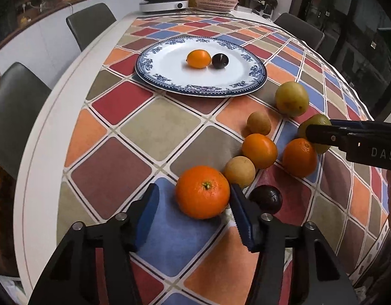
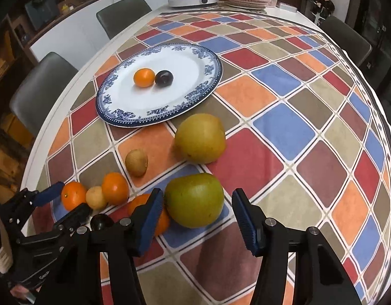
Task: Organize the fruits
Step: 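Grasp the large mandarin with the left gripper while the right grasps the green pomelo, then lower the mandarin and green pomelo onto the plate and open both grippers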
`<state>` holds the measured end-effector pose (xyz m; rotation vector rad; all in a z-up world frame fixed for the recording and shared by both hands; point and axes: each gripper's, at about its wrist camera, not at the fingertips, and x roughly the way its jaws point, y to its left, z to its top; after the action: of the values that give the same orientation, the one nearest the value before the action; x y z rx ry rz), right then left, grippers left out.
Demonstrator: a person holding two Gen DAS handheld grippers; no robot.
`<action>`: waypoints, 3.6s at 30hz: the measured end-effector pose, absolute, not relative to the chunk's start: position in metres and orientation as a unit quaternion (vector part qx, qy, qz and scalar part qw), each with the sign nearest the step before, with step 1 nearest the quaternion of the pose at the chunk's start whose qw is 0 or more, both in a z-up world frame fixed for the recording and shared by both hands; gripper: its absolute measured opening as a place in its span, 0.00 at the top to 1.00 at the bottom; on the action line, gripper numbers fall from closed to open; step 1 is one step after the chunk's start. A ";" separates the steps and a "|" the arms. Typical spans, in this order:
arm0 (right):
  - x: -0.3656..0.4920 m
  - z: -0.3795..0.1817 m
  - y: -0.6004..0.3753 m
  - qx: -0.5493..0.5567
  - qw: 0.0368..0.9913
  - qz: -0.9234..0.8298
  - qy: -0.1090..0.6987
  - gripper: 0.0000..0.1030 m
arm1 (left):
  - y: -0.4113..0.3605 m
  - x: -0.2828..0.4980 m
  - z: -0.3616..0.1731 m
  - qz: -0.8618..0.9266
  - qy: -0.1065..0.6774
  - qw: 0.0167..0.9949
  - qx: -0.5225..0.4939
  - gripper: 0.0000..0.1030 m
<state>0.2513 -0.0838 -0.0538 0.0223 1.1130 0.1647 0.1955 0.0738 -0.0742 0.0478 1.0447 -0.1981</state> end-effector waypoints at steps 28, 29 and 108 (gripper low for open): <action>0.249 -0.058 -0.104 0.069 0.840 0.127 0.524 0.51 | 0.054 0.188 -0.045 -0.075 0.466 0.881 0.019 0.60; 0.248 -0.057 -0.104 0.070 0.840 0.129 0.522 0.51 | 0.054 0.188 -0.044 -0.075 0.465 0.882 0.019 0.60; 0.425 -0.015 -0.072 0.013 0.863 0.172 0.475 0.49 | 0.071 0.379 -0.010 -0.066 0.457 0.887 0.006 0.47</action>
<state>0.4246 -0.0721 -0.0147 0.0283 0.9952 0.3601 0.3786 0.0706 -0.0101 0.0134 0.9501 -0.1363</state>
